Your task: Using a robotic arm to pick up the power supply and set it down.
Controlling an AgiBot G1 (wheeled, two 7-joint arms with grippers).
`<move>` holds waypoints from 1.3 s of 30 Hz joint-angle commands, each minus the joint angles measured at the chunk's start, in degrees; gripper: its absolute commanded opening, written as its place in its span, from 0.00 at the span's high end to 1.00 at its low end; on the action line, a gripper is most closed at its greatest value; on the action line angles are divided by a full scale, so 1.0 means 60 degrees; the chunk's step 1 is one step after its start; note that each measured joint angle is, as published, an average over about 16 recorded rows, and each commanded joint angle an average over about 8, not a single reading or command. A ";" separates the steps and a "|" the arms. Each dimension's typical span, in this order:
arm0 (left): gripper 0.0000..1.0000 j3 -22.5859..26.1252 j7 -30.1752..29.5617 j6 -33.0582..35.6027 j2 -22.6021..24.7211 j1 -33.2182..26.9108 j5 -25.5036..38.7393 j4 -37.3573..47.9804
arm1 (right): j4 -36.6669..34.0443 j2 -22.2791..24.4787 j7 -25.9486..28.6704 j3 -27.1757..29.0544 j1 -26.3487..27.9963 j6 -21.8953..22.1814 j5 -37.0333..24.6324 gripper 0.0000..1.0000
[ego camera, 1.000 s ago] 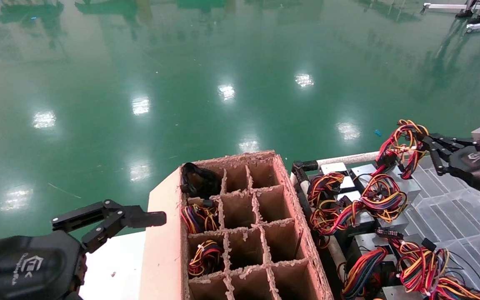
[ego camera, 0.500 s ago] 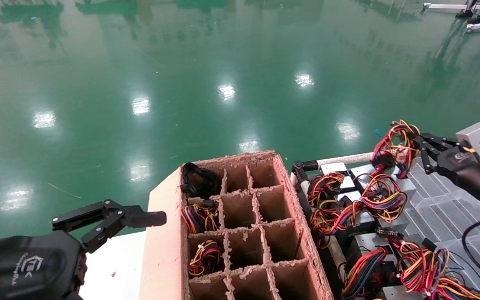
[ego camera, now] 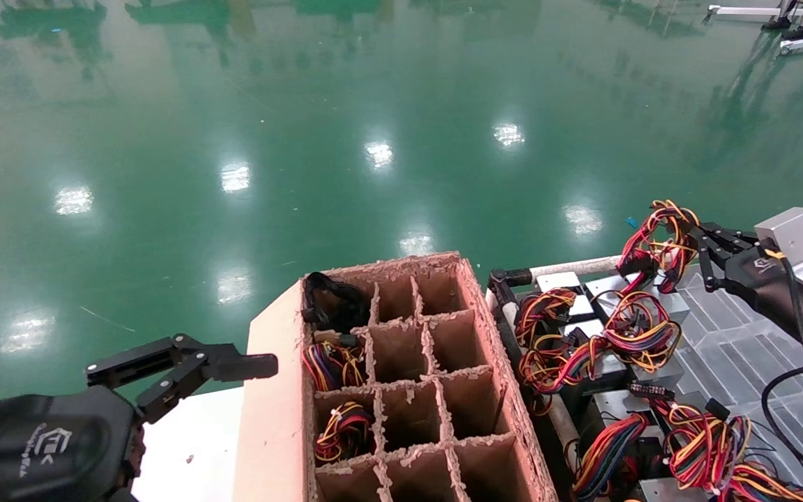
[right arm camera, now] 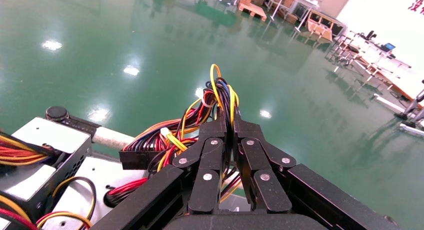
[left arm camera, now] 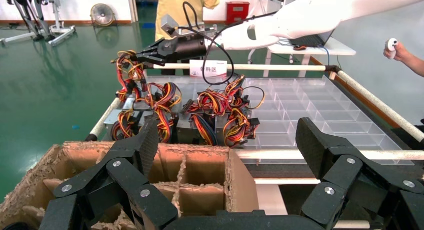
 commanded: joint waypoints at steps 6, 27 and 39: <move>0.00 0.0001 0.0001 -0.0003 -0.0002 0.0001 -0.0002 0.0001 | -0.0019 -0.0041 -0.0079 0.0040 -0.0044 0.0033 0.0066 0.00; 0.00 0.0003 0.0003 -0.0001 -0.0001 -0.0001 -0.0003 0.0005 | -0.0006 0.0028 0.0140 0.0015 0.0055 -0.0114 0.0031 0.00; 0.00 0.0009 0.0007 0.0001 -0.0001 -0.0005 -0.0006 0.0011 | -0.0404 0.0301 0.1726 -0.0338 0.0615 -0.0380 -0.0479 0.00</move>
